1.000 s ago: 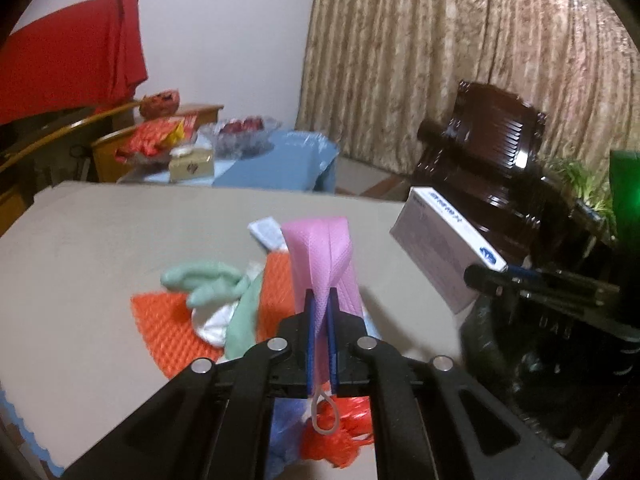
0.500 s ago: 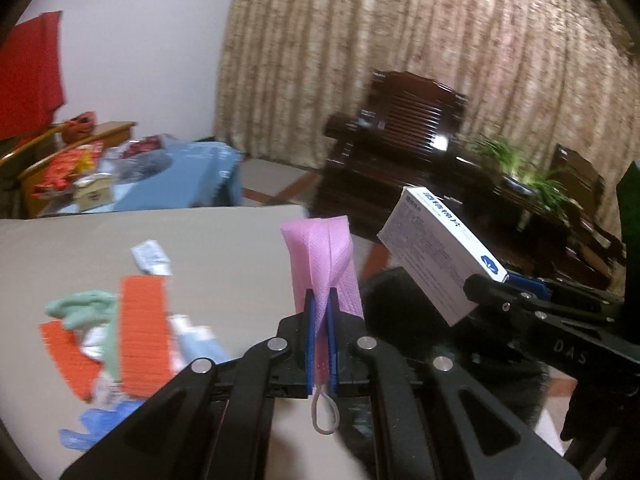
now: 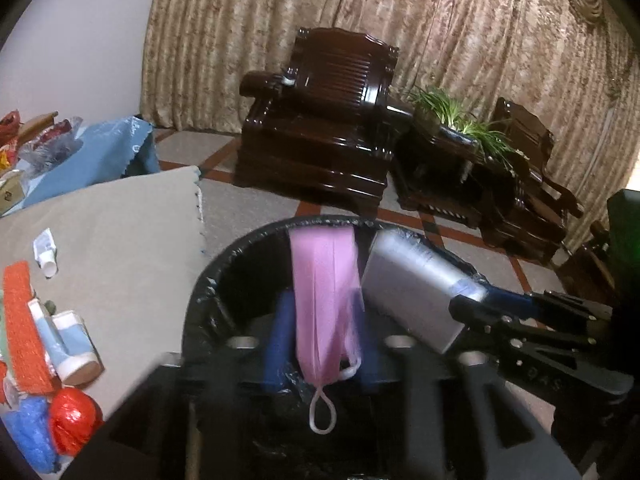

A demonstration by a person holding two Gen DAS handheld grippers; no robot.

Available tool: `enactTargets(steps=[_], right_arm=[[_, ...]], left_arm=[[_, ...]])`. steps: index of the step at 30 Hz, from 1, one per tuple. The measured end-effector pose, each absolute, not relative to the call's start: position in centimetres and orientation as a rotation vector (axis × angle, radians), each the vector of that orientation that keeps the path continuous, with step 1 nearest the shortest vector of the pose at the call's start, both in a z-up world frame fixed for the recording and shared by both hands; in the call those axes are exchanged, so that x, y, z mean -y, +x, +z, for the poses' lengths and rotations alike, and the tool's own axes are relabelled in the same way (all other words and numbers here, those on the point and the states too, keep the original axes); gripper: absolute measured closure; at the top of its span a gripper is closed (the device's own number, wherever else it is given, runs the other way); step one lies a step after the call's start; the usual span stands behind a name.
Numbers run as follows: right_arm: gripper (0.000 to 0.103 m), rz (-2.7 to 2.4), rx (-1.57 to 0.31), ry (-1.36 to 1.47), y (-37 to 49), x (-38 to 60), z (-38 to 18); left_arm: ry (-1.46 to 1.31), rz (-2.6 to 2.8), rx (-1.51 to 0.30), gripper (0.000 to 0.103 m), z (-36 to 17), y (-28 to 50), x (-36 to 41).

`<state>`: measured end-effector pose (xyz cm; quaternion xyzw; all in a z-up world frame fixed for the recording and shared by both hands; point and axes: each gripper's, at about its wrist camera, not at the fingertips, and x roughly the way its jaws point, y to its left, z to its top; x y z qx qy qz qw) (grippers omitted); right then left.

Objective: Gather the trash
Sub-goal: 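Carry the pink mask and white box to the bin and release both, then return both tools to the pile and grasp the white tube with the right tool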

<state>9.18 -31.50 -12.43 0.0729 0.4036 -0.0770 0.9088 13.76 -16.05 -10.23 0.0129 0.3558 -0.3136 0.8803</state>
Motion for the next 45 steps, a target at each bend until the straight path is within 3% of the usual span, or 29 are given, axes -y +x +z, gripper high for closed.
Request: enactTargets(steps=[4,8,11,16,27,39,45], right_arm=[[0.039,-0.182,-0.822,0.152,9.2,31.9,-12.7],[0.010,-0.193,-0.770,0.147,8.9,31.2,-11.9],[0.007,-0.160,-0.742,0.142,9.3,30.1,-11.1],[0.006,-0.072,-0.706,0.121,10.7,27.0,-9.9],[0.006,0.130,-0.681,0.031,15.3,17.3,-9.2],[0.007,0.235,-0.749,-0.040,20.3,7.6,-13.4],[0.024,0.262,-0.803,-0.074,22.3,5.1,-15.8]], left_arm=[[0.034,-0.636,-0.729,0.041,-10.2,13.4,15.2],[0.037,-0.578,-0.706,0.030,-10.0,13.3,13.2],[0.038,-0.504,-0.672,0.013,-9.3,13.1,10.8],[0.020,-0.358,-0.625,0.006,-8.2,12.9,5.4],[-0.007,-0.072,-0.580,0.006,-8.4,13.0,-5.6],[-0.045,0.035,-0.623,0.009,-10.8,13.6,-11.8],[-0.059,0.046,-0.640,0.011,-11.9,14.1,-13.4]])
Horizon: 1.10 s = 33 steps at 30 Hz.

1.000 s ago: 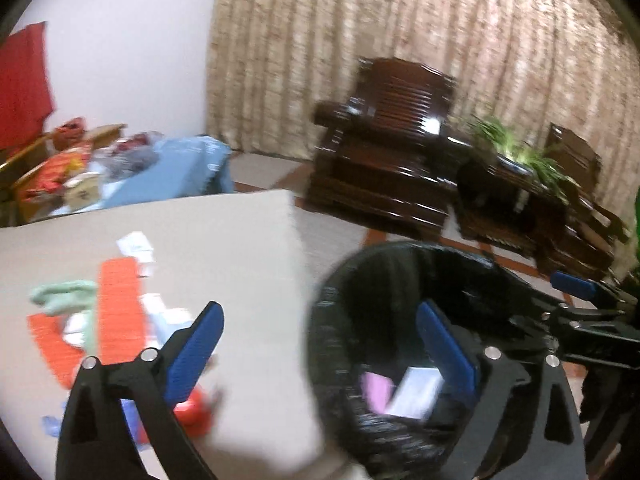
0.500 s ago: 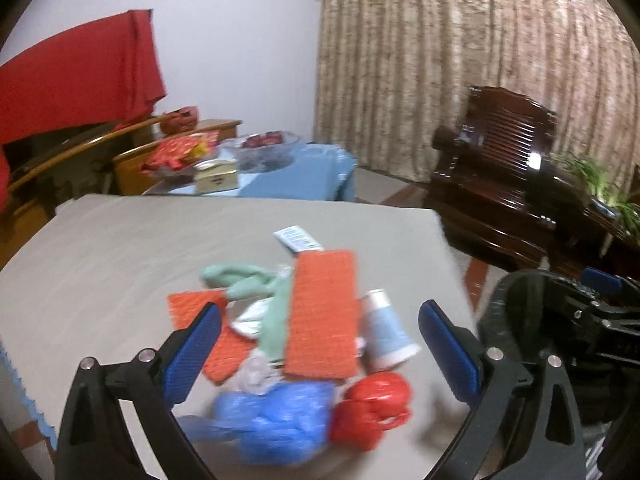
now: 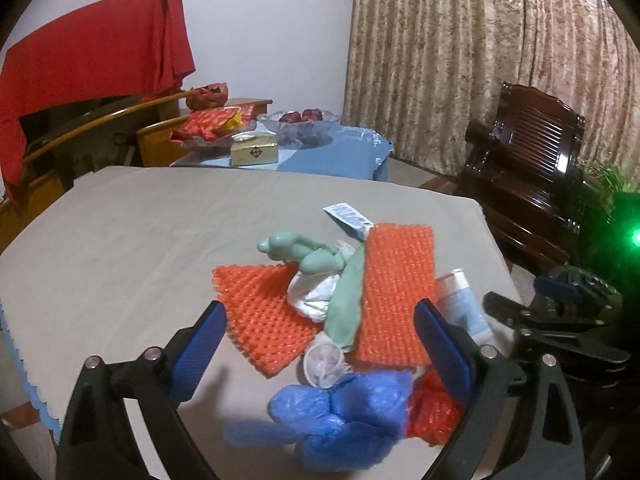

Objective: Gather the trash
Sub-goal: 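Return both tools to the pile and grasp the white tube with the right tool, then grasp the long orange mesh net with the left tool and lift it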

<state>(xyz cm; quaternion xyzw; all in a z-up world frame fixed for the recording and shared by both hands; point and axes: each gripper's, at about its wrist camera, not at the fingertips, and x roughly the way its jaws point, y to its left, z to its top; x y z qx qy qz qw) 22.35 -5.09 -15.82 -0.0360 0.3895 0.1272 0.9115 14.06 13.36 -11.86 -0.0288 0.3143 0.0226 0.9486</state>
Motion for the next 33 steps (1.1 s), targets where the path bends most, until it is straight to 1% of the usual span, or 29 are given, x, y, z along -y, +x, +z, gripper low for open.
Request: enactTargets(steps=[1,6,8,10,11,12,13,14,18,25,33], right_arm=[[0.025,0.267,-0.809,-0.077,22.6,4.8,-16.1],[0.037,0.298,-0.841,-0.086,23.7,3.3,-17.1],[0.040,0.314,-0.846,-0.092,23.8,3.0,-17.4],[0.046,0.334,-0.852,-0.093,23.9,2.7,-17.6],[0.054,0.349,-0.856,-0.089,24.0,2.6,-17.6],[0.067,0.376,-0.863,-0.081,24.0,2.4,-17.7],[0.074,0.403,-0.868,-0.073,23.9,2.4,-17.7],[0.086,0.428,-0.872,-0.068,23.9,2.3,-17.6],[0.090,0.453,-0.877,-0.041,23.6,2.8,-17.0],[0.090,0.373,-0.855,0.003,23.6,5.4,-15.4],[0.090,0.330,-0.859,0.029,23.9,7.6,-15.6]], left_arm=[[-0.061,0.046,-0.640,0.011,-11.9,14.2,-13.6],[-0.066,0.045,-0.651,0.012,-12.5,14.4,-14.0],[-0.075,0.043,-0.656,0.013,-12.7,14.6,-14.2],[-0.078,0.040,-0.657,0.013,-12.9,14.6,-14.2],[-0.078,0.038,-0.659,0.014,-12.9,14.7,-14.1],[-0.079,0.036,-0.660,0.014,-12.9,14.8,-14.1],[-0.080,0.032,-0.662,0.014,-13.0,14.9,-14.0],[-0.081,0.029,-0.663,0.014,-13.0,15.0,-13.9],[-0.081,0.009,-0.667,0.015,-13.1,15.3,-13.2],[-0.073,-0.054,-0.690,0.018,-13.7,16.3,-10.8],[-0.039,-0.095,-0.719,0.020,-14.8,18.1,-7.4]])
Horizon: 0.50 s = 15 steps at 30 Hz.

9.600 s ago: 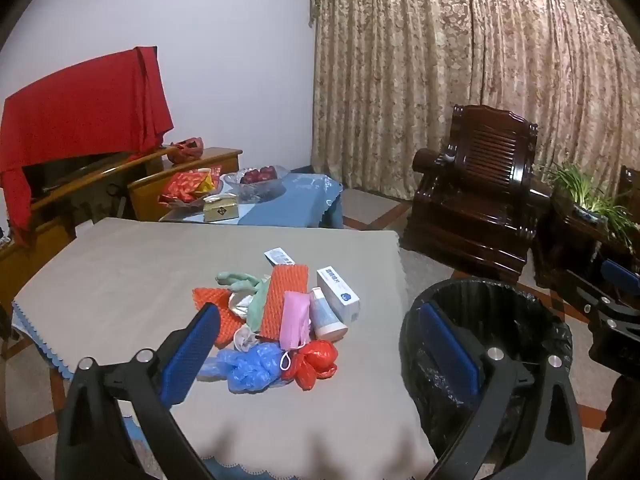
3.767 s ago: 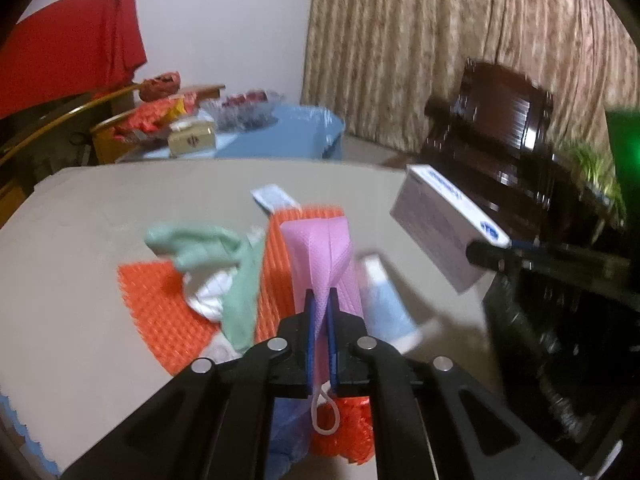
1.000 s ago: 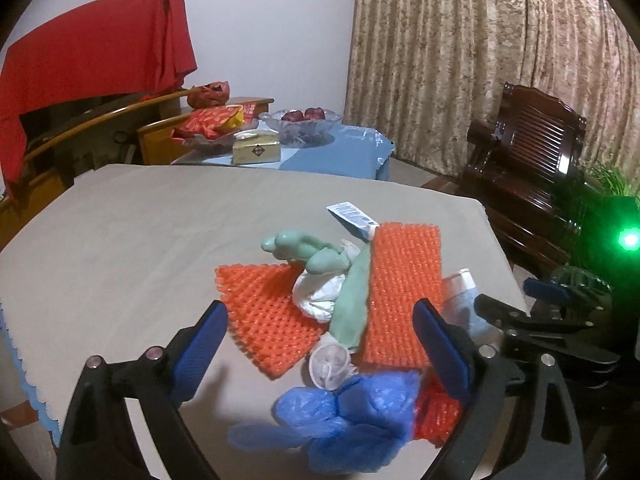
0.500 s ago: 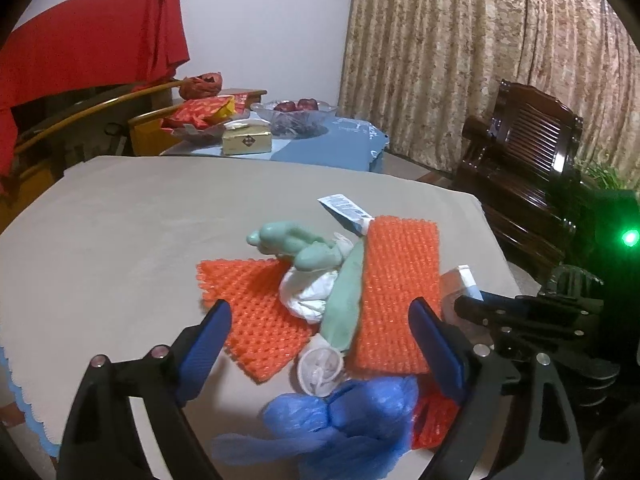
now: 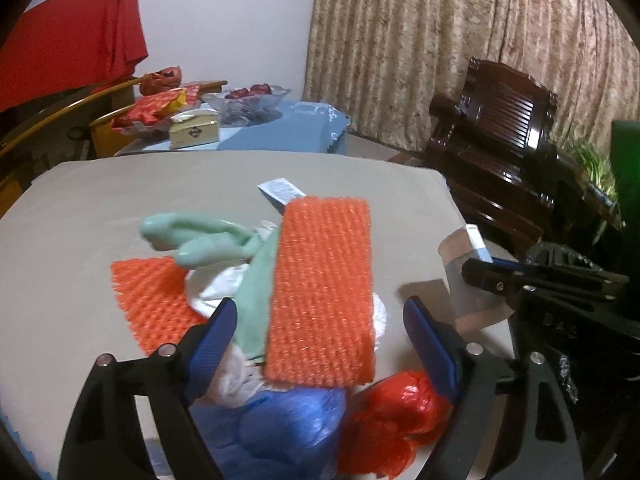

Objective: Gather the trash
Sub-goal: 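Grasp the long orange mesh net with the left tool and lift it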

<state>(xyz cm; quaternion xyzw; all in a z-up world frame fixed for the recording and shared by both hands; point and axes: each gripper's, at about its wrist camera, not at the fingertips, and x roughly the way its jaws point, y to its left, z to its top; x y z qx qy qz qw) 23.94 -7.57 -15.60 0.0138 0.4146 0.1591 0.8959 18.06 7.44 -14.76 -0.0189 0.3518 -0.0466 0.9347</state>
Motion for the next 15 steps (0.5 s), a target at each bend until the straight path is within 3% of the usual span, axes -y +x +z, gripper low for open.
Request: enactTargets(steps=[3,6,11,15], right_arm=[[0.090,0.330,-0.858,0.038,24.0,7.9,-15.7],[0.090,0.333,-0.859,0.044,23.9,8.2,-15.8],[0.090,0.334,-0.855,0.041,23.7,8.2,-15.6],[0.090,0.341,-0.844,0.051,23.4,8.3,-15.2]], left_arm=[[-0.013,-0.085,-0.738,0.027,-15.7,18.8,-6.7],[0.004,-0.080,-0.769,0.046,-16.9,19.5,-6.2],[-0.028,-0.117,-0.776,0.086,-17.2,19.4,-6.3],[-0.045,-0.150,-0.749,0.097,-16.1,19.0,-6.5]])
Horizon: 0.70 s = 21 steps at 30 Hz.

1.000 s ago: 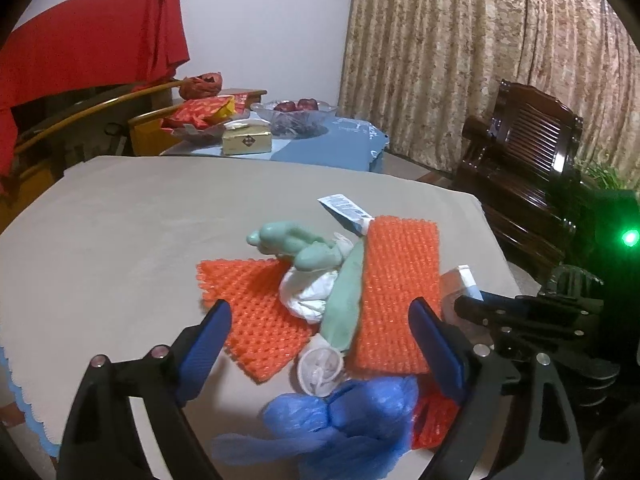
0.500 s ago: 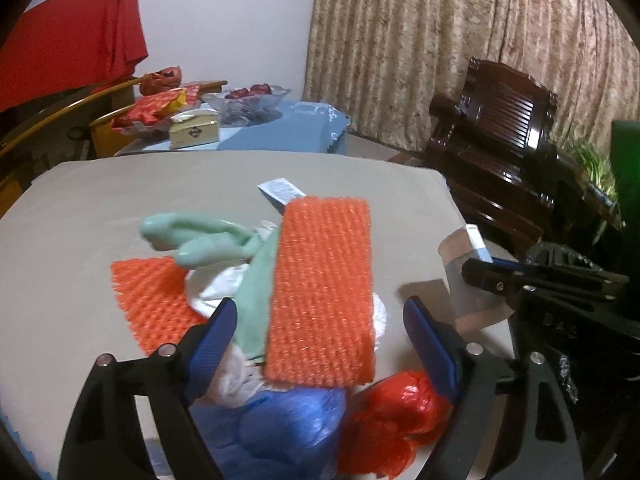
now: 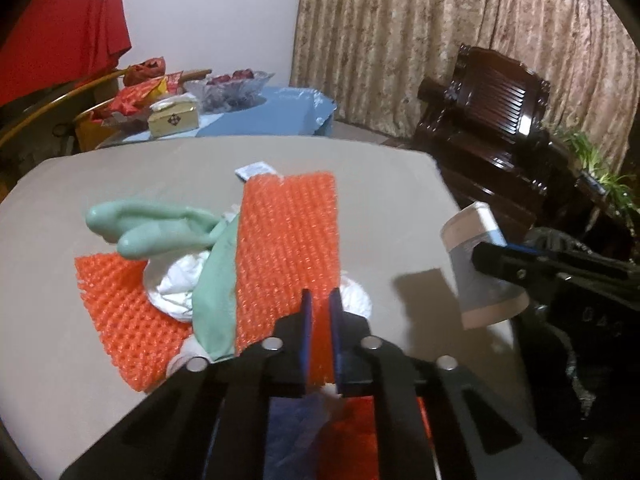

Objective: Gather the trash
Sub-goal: 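Grasp the long orange mesh net with the left tool and lift it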

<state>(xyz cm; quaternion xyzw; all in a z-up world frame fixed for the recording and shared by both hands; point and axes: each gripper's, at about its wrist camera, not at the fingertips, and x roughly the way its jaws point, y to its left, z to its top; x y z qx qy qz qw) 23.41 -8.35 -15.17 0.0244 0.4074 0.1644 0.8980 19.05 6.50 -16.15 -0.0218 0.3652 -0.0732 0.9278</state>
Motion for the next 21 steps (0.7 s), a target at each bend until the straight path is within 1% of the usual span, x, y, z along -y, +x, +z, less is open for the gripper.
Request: enactTargets(steps=[6,9,11,12,13,14,15,16,18,19,21], right_arm=[[0.090,0.356,-0.809,0.060,22.6,9.0,-13.7],[0.090,0.360,-0.792,0.058,22.3,9.0,-13.2],[0.090,0.355,-0.794,0.053,22.2,9.1,-13.4],[0.090,0.354,-0.799,0.056,22.2,9.2,-13.6],[0.090,0.351,-0.808,0.061,22.3,9.2,-13.9],[0.090,0.348,-0.812,0.060,22.3,9.2,-14.1],[0.090,0.344,-0.820,0.057,22.4,9.2,-14.4],[0.090,0.342,-0.825,0.058,22.5,9.2,-14.5],[0.090,0.337,-0.834,0.064,22.7,9.3,-14.9],[0.090,0.335,-0.837,0.066,22.8,9.3,-15.1],[0.090,0.335,-0.845,0.071,23.1,9.3,-15.3]], left_arm=[[-0.086,-0.168,-0.690,0.103,-13.5,18.2,-7.0],[-0.101,-0.178,-0.680,0.103,-12.7,17.9,-7.2],[-0.097,-0.166,-0.702,0.102,-13.1,18.0,-7.0],[-0.097,-0.161,-0.709,0.095,-13.4,18.2,-7.0],[-0.099,-0.157,-0.727,0.079,-13.9,18.5,-7.0],[-0.100,-0.150,-0.741,0.068,-14.3,18.7,-6.9],[-0.095,-0.131,-0.751,0.051,-14.7,18.9,-6.9],[-0.088,-0.120,-0.757,0.047,-15.1,19.1,-6.8],[-0.072,-0.103,-0.778,0.044,-15.9,19.5,-6.8],[-0.070,-0.095,-0.796,0.040,-16.3,19.9,-6.8],[-0.073,-0.085,-0.825,0.038,-17.2,20.5,-6.7]])
